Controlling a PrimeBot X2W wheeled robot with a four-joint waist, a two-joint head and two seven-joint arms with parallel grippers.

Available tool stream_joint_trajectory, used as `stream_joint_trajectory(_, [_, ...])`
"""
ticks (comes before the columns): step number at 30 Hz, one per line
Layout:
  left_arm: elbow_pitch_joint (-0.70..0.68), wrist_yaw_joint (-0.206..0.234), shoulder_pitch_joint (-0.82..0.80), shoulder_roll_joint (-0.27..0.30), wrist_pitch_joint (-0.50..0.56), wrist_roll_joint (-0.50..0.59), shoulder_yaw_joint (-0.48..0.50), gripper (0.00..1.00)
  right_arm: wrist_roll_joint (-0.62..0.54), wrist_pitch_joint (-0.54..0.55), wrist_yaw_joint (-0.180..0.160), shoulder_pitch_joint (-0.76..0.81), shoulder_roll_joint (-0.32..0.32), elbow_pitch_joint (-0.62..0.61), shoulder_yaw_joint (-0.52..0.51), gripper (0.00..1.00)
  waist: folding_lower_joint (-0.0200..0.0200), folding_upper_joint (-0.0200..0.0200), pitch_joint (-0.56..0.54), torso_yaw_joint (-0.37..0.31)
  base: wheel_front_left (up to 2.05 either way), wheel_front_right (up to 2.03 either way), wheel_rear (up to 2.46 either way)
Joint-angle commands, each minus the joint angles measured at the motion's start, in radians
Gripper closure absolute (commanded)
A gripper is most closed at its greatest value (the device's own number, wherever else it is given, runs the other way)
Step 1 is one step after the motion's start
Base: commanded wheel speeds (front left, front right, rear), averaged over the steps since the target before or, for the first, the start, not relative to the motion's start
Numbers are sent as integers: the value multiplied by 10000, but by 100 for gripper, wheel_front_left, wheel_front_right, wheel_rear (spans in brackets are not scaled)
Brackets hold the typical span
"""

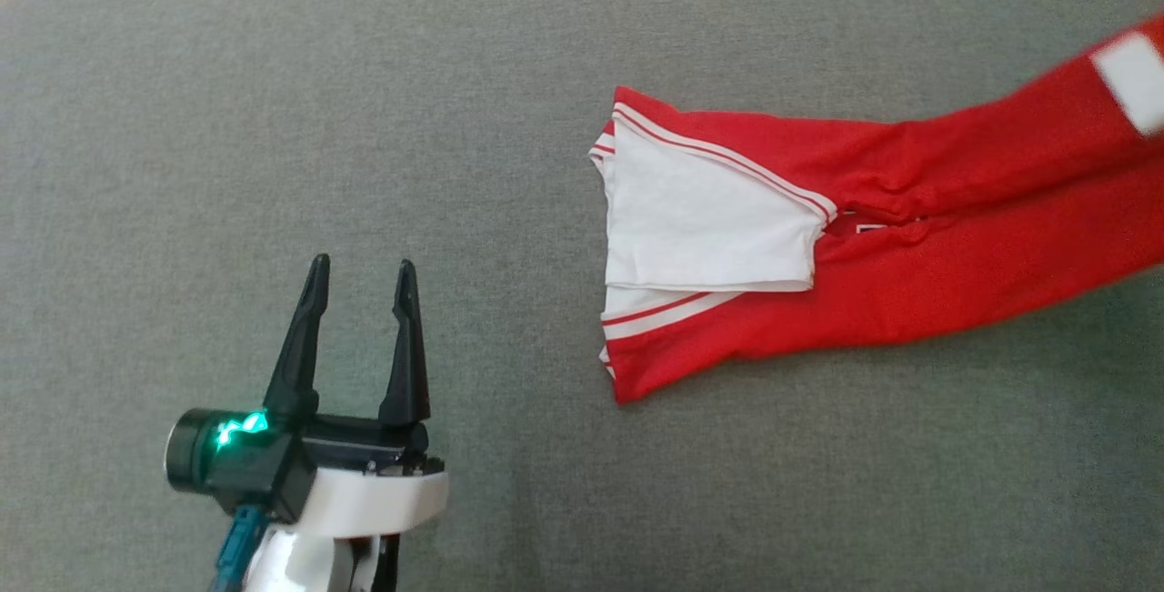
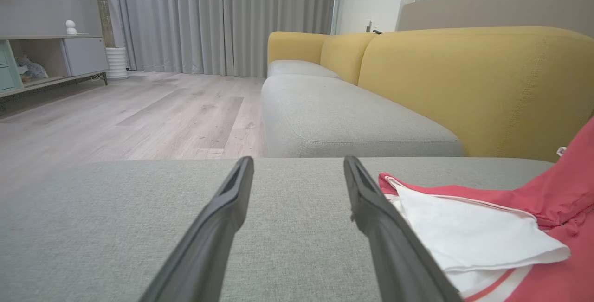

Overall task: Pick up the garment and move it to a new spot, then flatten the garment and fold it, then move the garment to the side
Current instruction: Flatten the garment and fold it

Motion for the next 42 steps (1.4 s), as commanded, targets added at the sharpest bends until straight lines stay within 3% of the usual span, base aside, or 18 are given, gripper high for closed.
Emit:
stream_joint_trajectory(1, [-257,9,-128,-17,-93,-28,317,0,96,305,-7,-103,131,-1105,283,100,0,0,16,-25,0,0,0])
stream_joint_trajectory(2, [-257,9,-128,-17,-93,-28,317,0,96,305,-7,-103,131,-1105,283,100,0,0,16,-25,0,0,0])
stream_joint_trajectory(4, [-224,38,-206,-18,-93,-85,197,0,94,814,-7,-131,1003,-2338,889,100,0,0,52,5,0,0,0])
stream_joint_trajectory(5, [-224,38,-206,-18,-93,-85,197,0,94,814,-7,-131,1003,-2338,889,100,0,0,52,5,0,0,0])
stream_joint_trajectory(10, [-162,56,-351,-19,-93,-218,34,0,-330,1243,-7,-310,2305,-3049,2331,100,0,0,140,254,0,0,0])
stream_joint_trajectory(15, [-112,108,-426,-19,-93,-307,-45,0,-724,1121,-7,-506,3046,-2357,3960,100,0,0,244,603,0,0,0])
stream_joint_trajectory(21, [-52,163,-502,-19,-93,-456,-196,0,-986,562,-7,-718,3351,-533,5494,100,0,0,329,1020,0,0,0])
stream_joint_trajectory(22, [-38,173,-518,-19,-93,-479,-241,0,-1042,523,-7,-741,3363,-223,5677,73,0,0,328,1088,0,0,0])
stream_joint_trajectory(23, [-32,193,-528,-20,-93,-508,-273,0,-1096,449,-7,-770,3371,5,5831,14,0,0,325,1152,0,0,0])
stream_joint_trajectory(24, [-29,222,-528,-20,-93,-530,-283,0,-1088,293,-7,-797,3377,162,5905,0,0,0,309,1197,0,0,0])
stream_joint_trajectory(30, [100,272,-273,-20,-93,-611,-186,0,-801,-791,-7,-769,3365,111,5756,0,0,0,-161,1180,0,0,0])
stream_joint_trajectory(37, [338,147,140,-20,-93,-545,-6,0,-888,-2428,-7,80,2358,-430,4642,0,0,0,-1294,783,0,0,0])
stream_joint_trajectory(42, [475,124,582,-20,-93,-550,136,0,-1098,-4349,-7,1137,1572,-187,4421,0,0,0,-2154,608,0,0,0])
